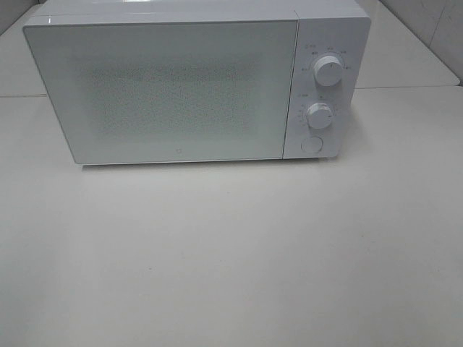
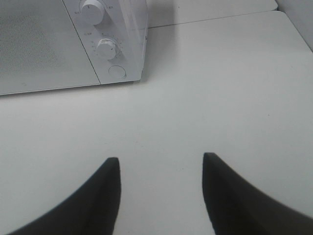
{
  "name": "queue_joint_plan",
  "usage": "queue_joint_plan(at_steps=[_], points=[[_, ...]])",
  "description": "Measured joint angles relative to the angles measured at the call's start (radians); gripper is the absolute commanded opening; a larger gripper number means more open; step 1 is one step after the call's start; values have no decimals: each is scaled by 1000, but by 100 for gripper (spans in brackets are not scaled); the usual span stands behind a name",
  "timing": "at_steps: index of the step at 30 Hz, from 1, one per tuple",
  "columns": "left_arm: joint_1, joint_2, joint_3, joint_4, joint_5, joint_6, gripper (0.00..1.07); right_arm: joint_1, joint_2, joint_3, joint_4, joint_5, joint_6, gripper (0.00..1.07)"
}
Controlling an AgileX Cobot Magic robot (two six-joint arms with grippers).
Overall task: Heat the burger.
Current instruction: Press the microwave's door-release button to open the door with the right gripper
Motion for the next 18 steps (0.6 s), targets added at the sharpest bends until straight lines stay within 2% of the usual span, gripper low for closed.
queue_joint_plan(at_steps=[9,18], points=[[0,0,0,0,0,0,0,0,12,0,1,-1,-1,49],[0,0,0,0,0,0,0,0,247,-7,-1,-20,-16,49]])
